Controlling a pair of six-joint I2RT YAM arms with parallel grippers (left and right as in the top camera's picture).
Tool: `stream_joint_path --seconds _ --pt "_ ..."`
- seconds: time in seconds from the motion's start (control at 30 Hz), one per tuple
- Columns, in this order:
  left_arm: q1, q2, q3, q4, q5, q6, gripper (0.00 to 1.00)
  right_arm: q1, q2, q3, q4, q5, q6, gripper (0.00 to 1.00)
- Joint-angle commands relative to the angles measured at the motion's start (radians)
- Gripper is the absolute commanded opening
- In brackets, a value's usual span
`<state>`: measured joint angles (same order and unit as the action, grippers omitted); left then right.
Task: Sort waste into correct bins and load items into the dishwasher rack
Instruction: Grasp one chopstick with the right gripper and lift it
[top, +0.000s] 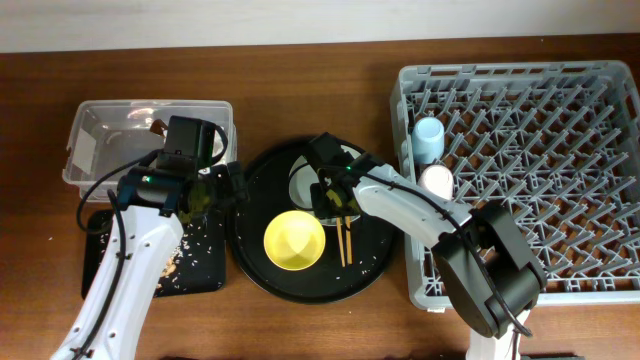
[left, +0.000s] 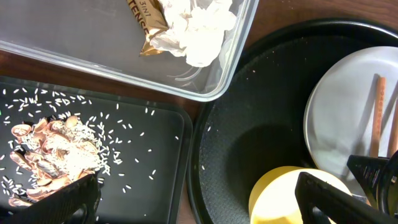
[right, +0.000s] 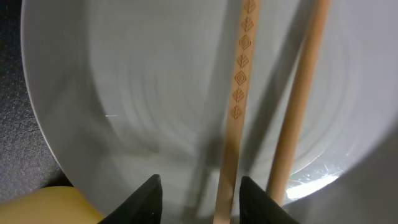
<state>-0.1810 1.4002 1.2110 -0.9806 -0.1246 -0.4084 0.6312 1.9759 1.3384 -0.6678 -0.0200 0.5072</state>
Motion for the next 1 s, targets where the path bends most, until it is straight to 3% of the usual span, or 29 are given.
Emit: stream_joint_path --seconds 0.0,0.63,0.9,0.97 --pt "0.004 -0.021 0.013 -0.001 -0.011 0.006 0.99 0.005 0.013 -0.005 0.003 -0.002 0.011 0.28" --pt "0.004 -0.021 0.013 -0.001 -0.011 0.006 0.99 0.005 0.028 -0.016 0.004 -0.002 0.011 0.26" --pt "0.004 -0.021 0.013 -0.001 -0.011 0.006 0.99 0.005 0.030 -0.016 0.011 -0.002 0.011 0.19" --pt "0.003 -0.021 0.013 -0.001 -0.011 0.006 0.99 0.005 0.030 -0.016 0.011 -0.002 0.011 0.13"
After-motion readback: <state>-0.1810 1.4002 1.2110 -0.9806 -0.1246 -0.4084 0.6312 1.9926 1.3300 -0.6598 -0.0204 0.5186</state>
